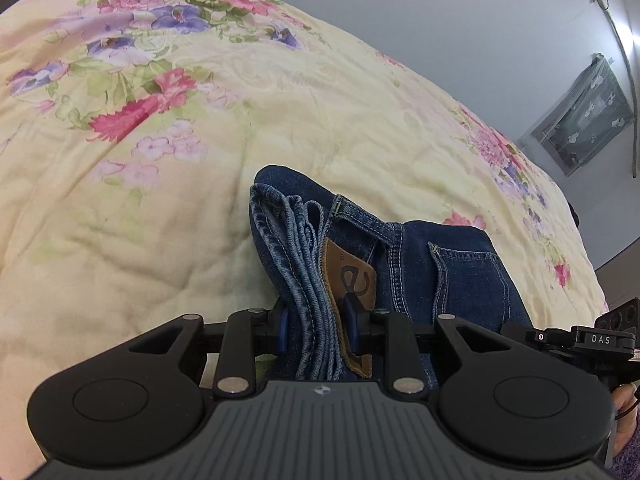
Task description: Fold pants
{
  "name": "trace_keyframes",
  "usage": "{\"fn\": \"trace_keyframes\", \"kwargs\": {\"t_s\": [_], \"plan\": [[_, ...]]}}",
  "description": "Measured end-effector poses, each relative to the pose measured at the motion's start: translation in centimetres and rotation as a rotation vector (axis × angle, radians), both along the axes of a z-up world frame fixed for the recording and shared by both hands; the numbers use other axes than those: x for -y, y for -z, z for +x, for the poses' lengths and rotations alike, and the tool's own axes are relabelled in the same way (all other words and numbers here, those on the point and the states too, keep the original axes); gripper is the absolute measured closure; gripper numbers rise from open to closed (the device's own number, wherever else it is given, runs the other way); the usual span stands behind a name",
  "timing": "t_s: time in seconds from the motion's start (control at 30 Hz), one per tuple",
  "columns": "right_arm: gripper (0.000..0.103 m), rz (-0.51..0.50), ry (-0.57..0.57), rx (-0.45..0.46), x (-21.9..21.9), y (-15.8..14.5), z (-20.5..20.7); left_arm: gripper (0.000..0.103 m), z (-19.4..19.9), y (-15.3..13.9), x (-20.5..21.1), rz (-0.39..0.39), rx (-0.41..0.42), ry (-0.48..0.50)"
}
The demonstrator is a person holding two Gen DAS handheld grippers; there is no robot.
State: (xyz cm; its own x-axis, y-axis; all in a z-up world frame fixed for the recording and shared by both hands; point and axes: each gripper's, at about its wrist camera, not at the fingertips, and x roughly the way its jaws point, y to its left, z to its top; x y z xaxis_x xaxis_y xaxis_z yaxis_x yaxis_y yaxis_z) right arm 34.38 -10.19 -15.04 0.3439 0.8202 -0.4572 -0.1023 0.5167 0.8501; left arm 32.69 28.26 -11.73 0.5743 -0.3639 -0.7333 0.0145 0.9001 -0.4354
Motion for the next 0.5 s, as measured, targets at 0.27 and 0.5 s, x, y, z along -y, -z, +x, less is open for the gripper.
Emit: {"fn": "trace_keyframes", "kwargs": {"t_s": [0.27,0.5], "plan": [[0.084,-0.09,0.007,-0.034,-0.8,3.6,0.9,0.067,0.2,1.9,-0.7,0.009,-0.003,0.016],[0.069,-0.215,-0.008,0.017,-1.1,1.1,0.1,0.058,-1.4,-0.9,0.6,0.141,-0.004,-0.026]]}}
